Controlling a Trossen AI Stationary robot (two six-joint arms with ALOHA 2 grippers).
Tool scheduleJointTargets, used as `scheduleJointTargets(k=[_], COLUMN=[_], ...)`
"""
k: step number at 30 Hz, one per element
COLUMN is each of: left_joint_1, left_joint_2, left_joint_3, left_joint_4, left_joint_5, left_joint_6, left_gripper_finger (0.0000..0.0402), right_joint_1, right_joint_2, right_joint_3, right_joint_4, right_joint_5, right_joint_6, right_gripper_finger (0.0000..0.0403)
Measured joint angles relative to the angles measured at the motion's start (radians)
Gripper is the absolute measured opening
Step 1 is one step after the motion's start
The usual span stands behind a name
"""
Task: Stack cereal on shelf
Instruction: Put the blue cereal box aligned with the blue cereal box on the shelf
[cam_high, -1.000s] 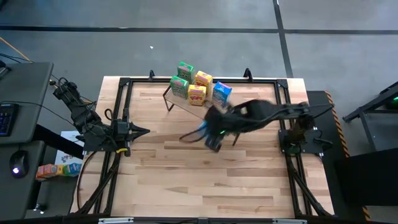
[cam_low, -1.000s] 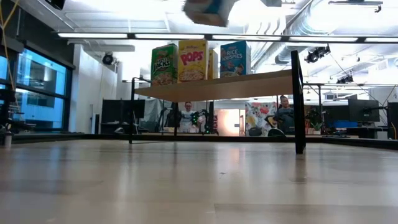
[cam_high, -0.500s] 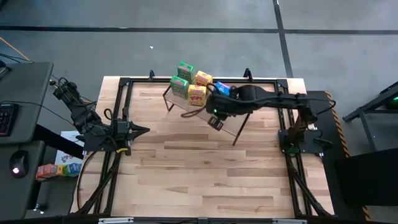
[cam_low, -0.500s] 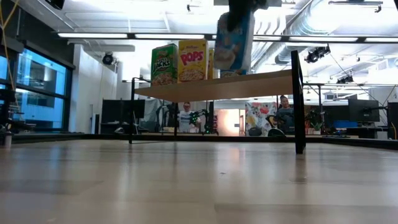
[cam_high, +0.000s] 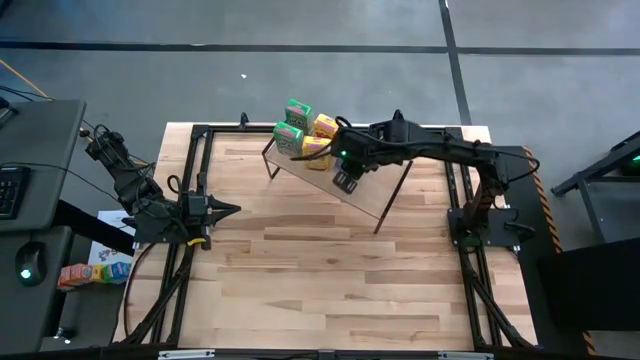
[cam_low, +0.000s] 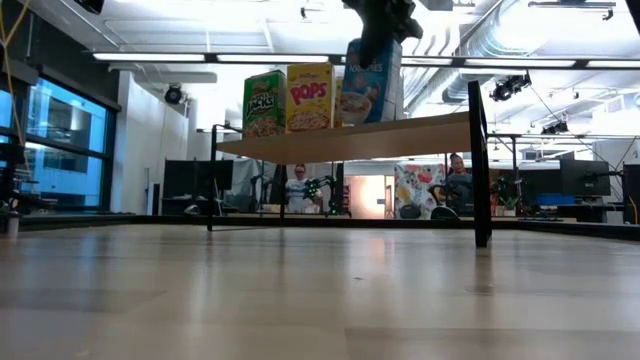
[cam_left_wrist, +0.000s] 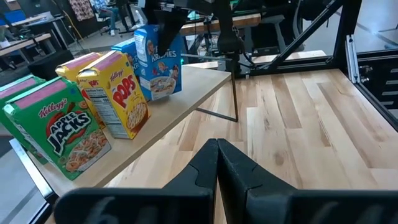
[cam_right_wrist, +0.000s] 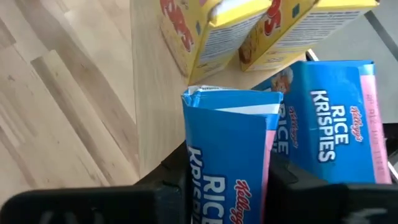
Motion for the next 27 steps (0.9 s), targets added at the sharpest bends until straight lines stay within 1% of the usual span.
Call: scheduleJointTargets(k=[2, 7, 11, 14, 17, 21, 24, 27], left_joint_1=[0.000, 0.000, 0.000, 0.000, 0.000, 0.000, 0.000, 0.000], left_joint_2=[0.000, 0.000, 0.000, 0.000, 0.000, 0.000, 0.000, 0.000], left_joint_3=[0.000, 0.000, 0.000, 0.000, 0.000, 0.000, 0.000, 0.000], left_joint_4=[0.000, 0.000, 0.000, 0.000, 0.000, 0.000, 0.000, -0.001], left_joint_5=[0.000, 0.000, 0.000, 0.000, 0.000, 0.000, 0.000, 0.000], left_joint_6=[0.000, 0.000, 0.000, -0.001, -0.001, -0.001, -0.001, -0.001], left_gripper_finger=[0.0000, 0.0000, 0.0000, 0.0000, 0.0000, 0.0000, 0.0000, 0.0000], right_joint_1=[-0.005, -0.005, -0.009, -0.010, -0.015, -0.018, -0.018, -0.010], right_joint_2=[0.000, 0.000, 0.000, 0.000, 0.000, 0.000, 0.000, 0.000], right_joint_3=[0.000, 0.000, 0.000, 0.000, 0.000, 0.012, 0.053, 0.111], right_joint_4=[0.000, 0.008, 0.010, 0.006, 0.004, -0.013, -0.066, -0.130], right_joint_5=[-0.007, 0.038, 0.029, 0.031, 0.039, 0.017, -0.007, 0.000], right_joint_6=[-0.003, -0.013, -0.014, -0.016, -0.020, -0.045, -0.049, -0.039], right_gripper_finger=[0.0104, 0.0156, 0.0196, 0.0218, 0.0229, 0.0231, 0.0232, 0.0232])
